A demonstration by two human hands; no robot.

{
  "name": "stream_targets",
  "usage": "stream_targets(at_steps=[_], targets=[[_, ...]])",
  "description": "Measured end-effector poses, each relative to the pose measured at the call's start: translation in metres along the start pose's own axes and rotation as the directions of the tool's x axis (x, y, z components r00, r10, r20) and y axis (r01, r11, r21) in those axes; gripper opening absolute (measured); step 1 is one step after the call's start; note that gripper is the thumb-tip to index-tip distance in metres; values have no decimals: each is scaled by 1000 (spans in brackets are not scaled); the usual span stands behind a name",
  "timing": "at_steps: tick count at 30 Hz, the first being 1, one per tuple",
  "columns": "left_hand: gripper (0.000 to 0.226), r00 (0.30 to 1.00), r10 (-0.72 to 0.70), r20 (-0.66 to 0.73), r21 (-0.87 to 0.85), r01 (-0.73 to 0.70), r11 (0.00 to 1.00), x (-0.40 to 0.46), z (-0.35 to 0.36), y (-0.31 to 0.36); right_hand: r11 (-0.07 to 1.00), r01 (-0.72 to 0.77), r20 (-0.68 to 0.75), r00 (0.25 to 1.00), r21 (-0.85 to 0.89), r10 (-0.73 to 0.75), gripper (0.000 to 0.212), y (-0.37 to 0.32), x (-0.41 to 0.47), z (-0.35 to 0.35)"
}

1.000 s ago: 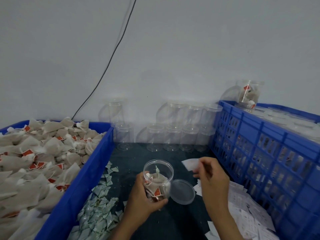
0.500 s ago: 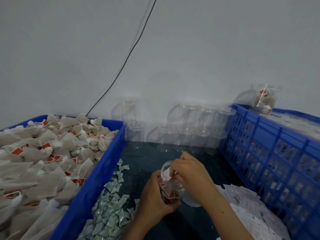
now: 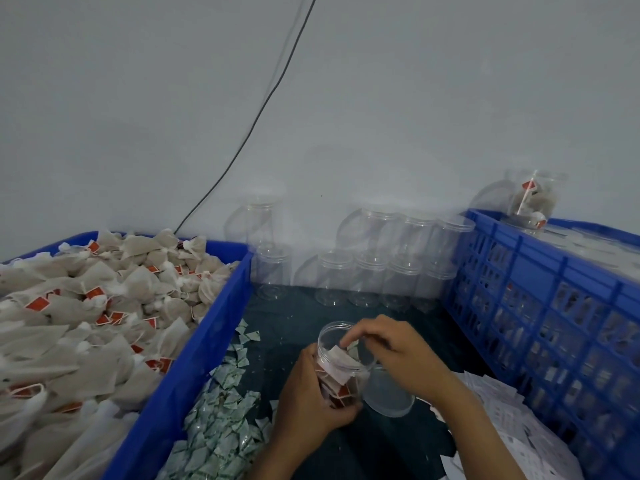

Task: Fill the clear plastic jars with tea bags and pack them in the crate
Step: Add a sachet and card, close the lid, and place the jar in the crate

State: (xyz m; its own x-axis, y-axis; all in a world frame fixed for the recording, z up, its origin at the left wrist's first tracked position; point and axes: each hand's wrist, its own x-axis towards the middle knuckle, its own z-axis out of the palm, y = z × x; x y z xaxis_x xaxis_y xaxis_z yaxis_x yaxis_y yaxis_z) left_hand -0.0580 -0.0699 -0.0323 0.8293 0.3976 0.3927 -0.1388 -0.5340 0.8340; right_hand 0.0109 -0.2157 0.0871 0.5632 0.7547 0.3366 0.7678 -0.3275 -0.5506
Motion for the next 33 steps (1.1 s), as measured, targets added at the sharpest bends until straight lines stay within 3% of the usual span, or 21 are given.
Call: stream_targets(at_steps=[3, 5, 7, 9, 11, 13, 17, 20, 26, 29, 33], targets=[[86, 998, -58, -14, -17, 58, 998, 0, 0, -2, 956, 2, -369, 922, 294, 112, 40, 28, -15, 0], [85, 997, -76, -23, -15, 76, 997, 1, 1, -3, 925, -75, -462, 850, 372, 254, 35, 51, -24, 10], [84, 996, -75, -42, -4, 75, 997, 0, 3, -3, 908, -250, -353, 860, 336, 367, 36, 70, -33, 23], [83, 996, -65, -54, 1, 65, 998, 0, 3, -3, 901, -398, -99, 903, 171, 417, 81, 85, -39, 33], [83, 997, -59, -55, -3, 59, 998, 0, 3, -4, 896, -442, 88, 895, 37, 437, 115, 91, -41, 42], [83, 997, -61, -55, -6, 61, 998, 0, 3, -4, 887, -457, 112, 880, -66, 461, 122, 92, -40, 49], [88, 996, -60, -60, -6, 60, 998, 1, 4, -4, 867, -488, -42, 873, -99, 487, 111, 91, -39, 59], [88, 997, -40, -68, -17, 38, 999, 0, 3, -5, 889, -458, -84, 885, 8, 457, 113, 88, -39, 60], [98, 991, 55, -124, -17, -58, 998, 4, -5, -1, 908, -281, 7, 956, 311, 293, 124, 78, -43, 45], [100, 989, 93, -116, -2, -94, 996, 4, -9, -1, 857, -193, -96, 958, 478, 270, 121, 68, -44, 35], [99, 989, 134, -69, 90, -128, 988, 2, -10, 5, 705, -41, -226, 933, 708, 281, 105, 53, -43, 30]])
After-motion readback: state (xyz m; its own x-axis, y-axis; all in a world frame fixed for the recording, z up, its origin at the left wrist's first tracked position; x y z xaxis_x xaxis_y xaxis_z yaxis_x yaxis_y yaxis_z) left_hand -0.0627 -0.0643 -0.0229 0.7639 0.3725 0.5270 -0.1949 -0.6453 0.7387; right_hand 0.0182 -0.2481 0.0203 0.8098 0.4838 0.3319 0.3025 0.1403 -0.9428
